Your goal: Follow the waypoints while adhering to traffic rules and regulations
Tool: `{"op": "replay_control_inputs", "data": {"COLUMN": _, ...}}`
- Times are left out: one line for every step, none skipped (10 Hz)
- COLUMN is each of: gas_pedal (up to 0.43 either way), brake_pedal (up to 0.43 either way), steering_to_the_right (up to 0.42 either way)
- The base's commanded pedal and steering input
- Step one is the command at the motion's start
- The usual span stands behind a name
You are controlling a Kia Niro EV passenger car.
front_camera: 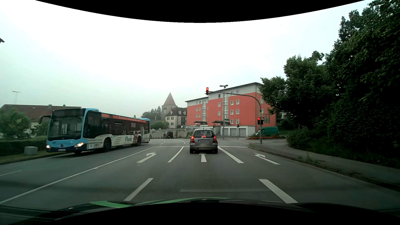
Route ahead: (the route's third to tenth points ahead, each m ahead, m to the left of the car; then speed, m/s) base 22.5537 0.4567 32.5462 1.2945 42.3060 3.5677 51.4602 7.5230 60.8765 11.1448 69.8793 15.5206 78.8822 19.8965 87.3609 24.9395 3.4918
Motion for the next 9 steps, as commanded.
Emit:
{"op": "replay_control_inputs", "data": {"gas_pedal": 0.000, "brake_pedal": 0.152, "steering_to_the_right": -0.024}}
{"op": "replay_control_inputs", "data": {"gas_pedal": 0.000, "brake_pedal": 0.146, "steering_to_the_right": -0.022}}
{"op": "replay_control_inputs", "data": {"gas_pedal": 0.000, "brake_pedal": 0.140, "steering_to_the_right": -0.021}}
{"op": "replay_control_inputs", "data": {"gas_pedal": 0.000, "brake_pedal": 0.134, "steering_to_the_right": -0.021}}
{"op": "replay_control_inputs", "data": {"gas_pedal": 0.000, "brake_pedal": 0.134, "steering_to_the_right": -0.021}}
{"op": "replay_control_inputs", "data": {"gas_pedal": 0.000, "brake_pedal": 0.122, "steering_to_the_right": -0.021}}
{"op": "replay_control_inputs", "data": {"gas_pedal": 0.000, "brake_pedal": 0.091, "steering_to_the_right": -0.020}}
{"op": "replay_control_inputs", "data": {"gas_pedal": 0.000, "brake_pedal": 0.091, "steering_to_the_right": -0.018}}
{"op": "replay_control_inputs", "data": {"gas_pedal": 0.000, "brake_pedal": 0.104, "steering_to_the_right": -0.016}}
